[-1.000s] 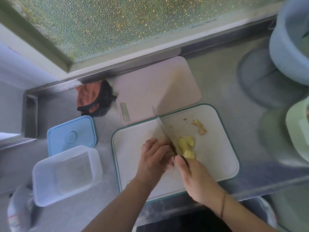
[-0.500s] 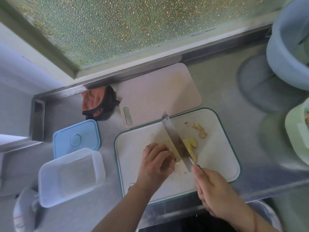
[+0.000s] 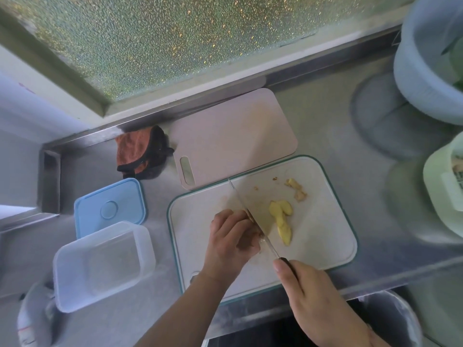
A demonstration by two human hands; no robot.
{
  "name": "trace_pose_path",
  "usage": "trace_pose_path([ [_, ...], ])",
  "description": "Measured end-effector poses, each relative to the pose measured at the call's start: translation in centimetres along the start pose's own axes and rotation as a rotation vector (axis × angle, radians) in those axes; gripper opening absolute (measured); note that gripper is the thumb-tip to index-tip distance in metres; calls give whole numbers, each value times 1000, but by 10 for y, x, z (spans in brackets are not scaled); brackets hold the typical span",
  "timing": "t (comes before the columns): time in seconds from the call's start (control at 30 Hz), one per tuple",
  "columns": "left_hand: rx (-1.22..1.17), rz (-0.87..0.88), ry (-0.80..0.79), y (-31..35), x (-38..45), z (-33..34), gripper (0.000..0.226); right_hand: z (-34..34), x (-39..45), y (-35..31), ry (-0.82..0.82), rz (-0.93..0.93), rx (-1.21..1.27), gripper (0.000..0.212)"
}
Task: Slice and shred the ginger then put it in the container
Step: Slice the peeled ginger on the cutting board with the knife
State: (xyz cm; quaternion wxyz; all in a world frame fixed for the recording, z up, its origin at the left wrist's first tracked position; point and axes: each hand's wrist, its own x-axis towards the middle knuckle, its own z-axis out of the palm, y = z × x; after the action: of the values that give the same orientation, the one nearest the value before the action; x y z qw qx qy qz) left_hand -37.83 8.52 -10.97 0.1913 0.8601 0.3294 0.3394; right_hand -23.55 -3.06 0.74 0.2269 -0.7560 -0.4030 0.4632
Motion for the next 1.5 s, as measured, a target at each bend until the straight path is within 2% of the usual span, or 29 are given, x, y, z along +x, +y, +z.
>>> trace_pose_path([
  [0.33,-11,29,18,6,8,-4,30,-2,1,-5,9,6,-15,54],
  [0.5,-7,40,13,7,9,-4,30,2,3,-4,27,14,1,73],
  [0.67,-21,20,4,6,8,-3,26,-1,4,-5,-3,20,-10,58],
  [1.07,-32,15,3,3,7,-1,37,-4,17,-10,-47,-50,-28,53],
  [1.17,-42,36,17,4,9,-1,32,-3,13,-7,-48,-27,-36,54],
  [1.2,-45,36,14,3,8,-1,28,-4,8,-7,-44,4,-38,55],
  [1.23,-42,33,10,2,7,-2,26,-4,3,-3,30,-20,-62,55],
  [1.3,-28,38,9,-1,7,-1,25,-3,5,3,126,-128,-153,51],
  [1.4,-13,47,17,1,8,0,20,-4,24,-4,-79,-53,-39,52],
  [1.5,-8,17,9,0,6,2,15,1,25,3,-56,-53,-64,61],
])
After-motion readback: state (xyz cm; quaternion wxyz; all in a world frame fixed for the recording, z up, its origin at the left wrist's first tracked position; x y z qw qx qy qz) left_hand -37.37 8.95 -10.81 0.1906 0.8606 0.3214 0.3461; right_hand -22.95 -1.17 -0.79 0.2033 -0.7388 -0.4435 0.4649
